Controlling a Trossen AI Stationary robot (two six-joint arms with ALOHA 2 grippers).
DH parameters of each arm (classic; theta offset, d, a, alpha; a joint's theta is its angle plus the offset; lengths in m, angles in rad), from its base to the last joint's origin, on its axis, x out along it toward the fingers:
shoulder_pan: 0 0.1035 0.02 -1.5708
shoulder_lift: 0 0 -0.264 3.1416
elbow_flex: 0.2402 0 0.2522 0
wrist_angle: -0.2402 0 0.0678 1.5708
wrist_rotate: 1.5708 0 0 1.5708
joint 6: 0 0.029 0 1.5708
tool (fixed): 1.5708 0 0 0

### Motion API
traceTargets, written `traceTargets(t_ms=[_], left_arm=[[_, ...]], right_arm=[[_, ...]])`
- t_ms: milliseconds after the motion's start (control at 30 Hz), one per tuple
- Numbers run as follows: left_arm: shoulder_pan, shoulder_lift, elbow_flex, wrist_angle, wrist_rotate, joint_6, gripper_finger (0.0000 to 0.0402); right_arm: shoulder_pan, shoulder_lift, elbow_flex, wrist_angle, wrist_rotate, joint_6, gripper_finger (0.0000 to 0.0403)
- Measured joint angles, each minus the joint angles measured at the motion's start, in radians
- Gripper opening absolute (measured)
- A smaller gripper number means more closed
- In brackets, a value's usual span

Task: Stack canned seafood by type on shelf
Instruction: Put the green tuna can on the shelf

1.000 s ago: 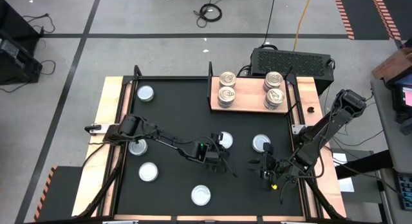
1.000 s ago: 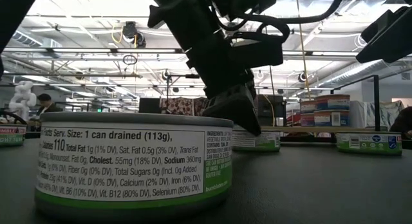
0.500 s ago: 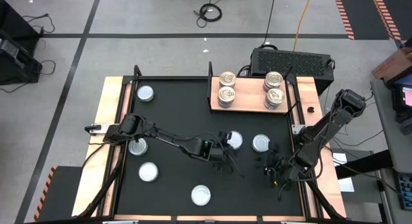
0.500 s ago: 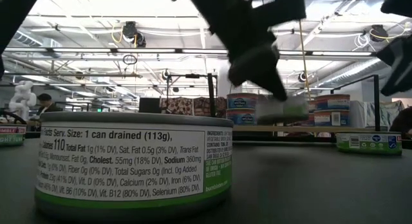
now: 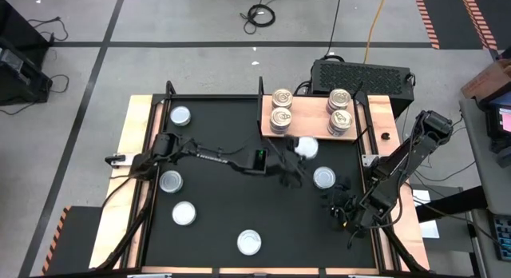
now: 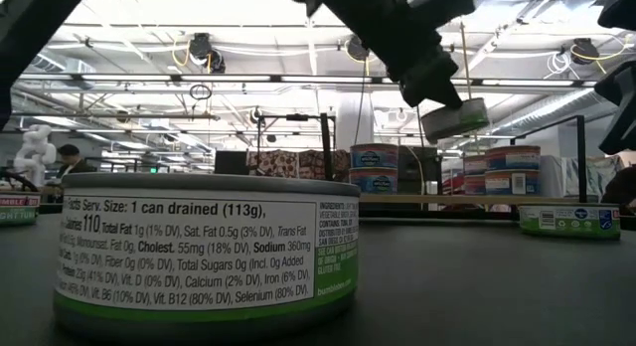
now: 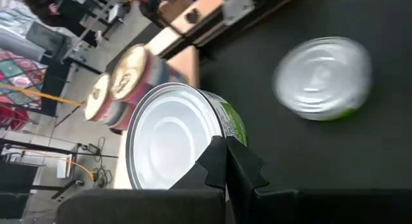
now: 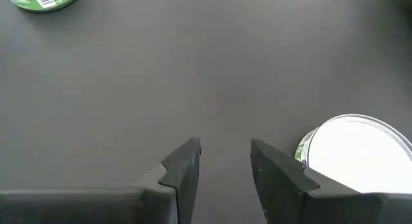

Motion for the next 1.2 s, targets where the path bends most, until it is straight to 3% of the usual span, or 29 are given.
traceTargets(t_ms=[300,467,800,1200], left_arm=[[0.100,0.000,0.000,0.122,0.123,0.034,0.0000],[0.127,0.039,0.059,0.144,0.139,0.086,0.0000],[0.189,0.199,0.256,0.048,0.161,0.107,0.0000],[0.247,0.272,0.302,0.037,0.182,0.105,0.0000]], right_arm=[[0.000,0.000,0.000,0.000,0.021,0.000,0.0132],[0.000,0.000,0.000,-0.002,0.030,0.000,0.0132],[-0.001,-0.001,0.000,0.000,0.049,0.005,0.0132],[-0.001,0.000,0.000,-0.004,0.047,0.006,0.0132]])
